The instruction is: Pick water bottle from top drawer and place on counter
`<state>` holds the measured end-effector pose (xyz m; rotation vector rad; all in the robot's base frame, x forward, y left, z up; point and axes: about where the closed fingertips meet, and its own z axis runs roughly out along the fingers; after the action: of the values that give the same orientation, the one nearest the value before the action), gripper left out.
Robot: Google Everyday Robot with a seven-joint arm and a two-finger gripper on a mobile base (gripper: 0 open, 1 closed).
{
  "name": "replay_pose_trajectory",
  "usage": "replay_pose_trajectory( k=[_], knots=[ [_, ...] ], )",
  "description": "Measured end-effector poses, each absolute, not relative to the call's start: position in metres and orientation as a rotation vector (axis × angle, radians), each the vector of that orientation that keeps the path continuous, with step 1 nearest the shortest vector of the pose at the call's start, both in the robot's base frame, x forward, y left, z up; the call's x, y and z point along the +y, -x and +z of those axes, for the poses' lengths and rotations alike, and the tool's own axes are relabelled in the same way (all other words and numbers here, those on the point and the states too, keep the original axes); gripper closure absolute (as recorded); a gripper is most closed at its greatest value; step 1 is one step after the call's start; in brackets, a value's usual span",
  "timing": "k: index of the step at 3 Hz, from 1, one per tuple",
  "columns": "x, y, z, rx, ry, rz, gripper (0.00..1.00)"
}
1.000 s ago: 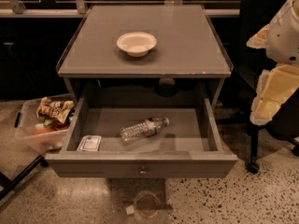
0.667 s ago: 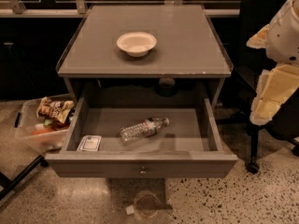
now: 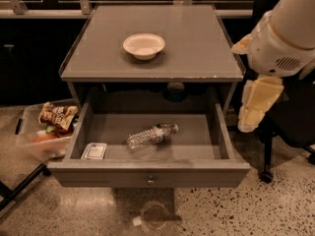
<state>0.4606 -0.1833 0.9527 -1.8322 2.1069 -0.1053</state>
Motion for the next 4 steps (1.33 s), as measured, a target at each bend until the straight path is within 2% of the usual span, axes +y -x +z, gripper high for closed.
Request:
replay_pose_trajectory(
  k=[2, 4],
  knots=[
    [-0.09, -0.498, 0.897, 1.646, 2.228, -0.265, 0.0],
    [-0.071, -0.51, 0.874, 1.572, 2.385, -0.299, 0.0]
  ],
)
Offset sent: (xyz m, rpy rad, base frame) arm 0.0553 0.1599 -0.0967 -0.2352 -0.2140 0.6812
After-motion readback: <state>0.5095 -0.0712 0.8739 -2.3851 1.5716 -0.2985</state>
